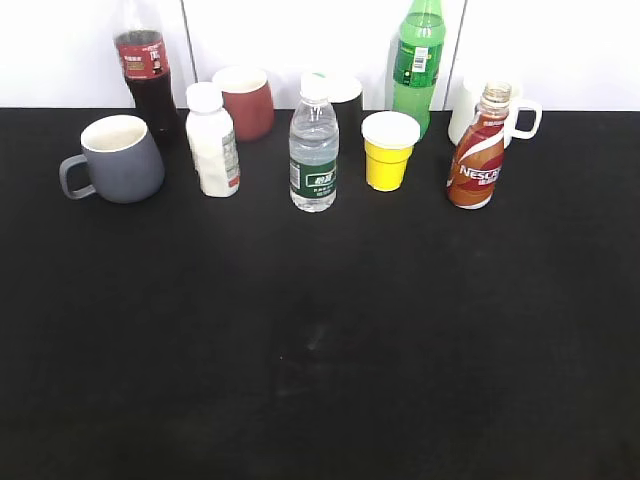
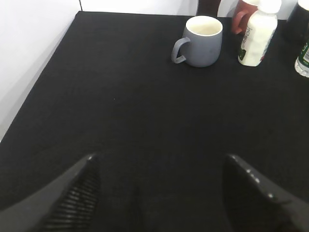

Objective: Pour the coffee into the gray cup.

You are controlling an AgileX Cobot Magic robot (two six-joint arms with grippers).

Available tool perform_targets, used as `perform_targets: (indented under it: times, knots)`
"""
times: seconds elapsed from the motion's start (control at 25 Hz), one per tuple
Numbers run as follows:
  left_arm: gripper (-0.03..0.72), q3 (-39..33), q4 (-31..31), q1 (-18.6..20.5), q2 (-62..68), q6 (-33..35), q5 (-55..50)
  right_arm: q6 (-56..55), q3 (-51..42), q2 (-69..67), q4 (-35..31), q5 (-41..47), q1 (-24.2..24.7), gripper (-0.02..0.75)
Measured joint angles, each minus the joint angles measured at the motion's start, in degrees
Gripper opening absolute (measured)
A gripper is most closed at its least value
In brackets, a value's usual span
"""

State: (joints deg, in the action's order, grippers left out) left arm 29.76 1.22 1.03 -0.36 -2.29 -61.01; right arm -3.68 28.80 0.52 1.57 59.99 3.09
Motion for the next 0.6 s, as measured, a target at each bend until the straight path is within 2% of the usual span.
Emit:
perform_targets:
  times: [0.6]
  knots:
    - [0.586,0.19,-0.87,0.0,0.0,0.0,0.38,0.0,0.0,0.0,0.0,0.0,0.0,0.568]
